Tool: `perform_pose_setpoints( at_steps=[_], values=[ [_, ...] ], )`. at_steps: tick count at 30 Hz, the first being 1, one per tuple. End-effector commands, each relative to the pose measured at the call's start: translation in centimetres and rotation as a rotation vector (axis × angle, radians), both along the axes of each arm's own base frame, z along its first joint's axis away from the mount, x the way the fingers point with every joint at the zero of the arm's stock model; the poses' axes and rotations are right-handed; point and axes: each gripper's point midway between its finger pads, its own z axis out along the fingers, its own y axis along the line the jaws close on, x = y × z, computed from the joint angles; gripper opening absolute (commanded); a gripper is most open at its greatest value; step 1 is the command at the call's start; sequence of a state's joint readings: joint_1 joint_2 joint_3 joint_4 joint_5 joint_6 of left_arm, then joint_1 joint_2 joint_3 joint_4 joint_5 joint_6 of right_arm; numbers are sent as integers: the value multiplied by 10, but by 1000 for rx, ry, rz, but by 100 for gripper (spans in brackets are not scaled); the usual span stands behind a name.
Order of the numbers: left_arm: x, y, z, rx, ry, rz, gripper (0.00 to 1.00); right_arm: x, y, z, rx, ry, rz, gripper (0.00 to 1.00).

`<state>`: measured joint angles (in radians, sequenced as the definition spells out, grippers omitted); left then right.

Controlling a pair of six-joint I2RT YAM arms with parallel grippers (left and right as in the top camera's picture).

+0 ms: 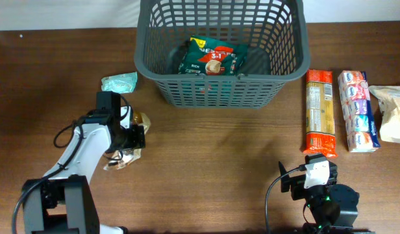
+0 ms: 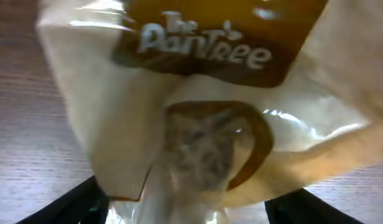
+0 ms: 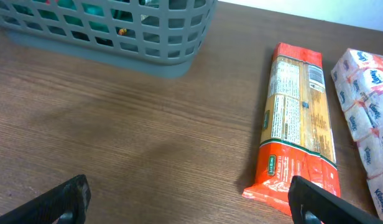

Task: Pack container
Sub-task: 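Move the left gripper to the clear bread bag and grasp it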

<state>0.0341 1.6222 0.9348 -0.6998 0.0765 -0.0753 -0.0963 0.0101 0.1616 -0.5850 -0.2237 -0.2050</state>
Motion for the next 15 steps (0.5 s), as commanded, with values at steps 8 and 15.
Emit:
perform_pose_setpoints(
  at_steps=[8,15],
  values=[
    [-1,-3,-33,-17,65,-19,61,0,2,-1,13,2,7,99],
    [-2,-3,-36,-15,77,-18,10,0,2,-1,13,2,7,99]
  ],
)
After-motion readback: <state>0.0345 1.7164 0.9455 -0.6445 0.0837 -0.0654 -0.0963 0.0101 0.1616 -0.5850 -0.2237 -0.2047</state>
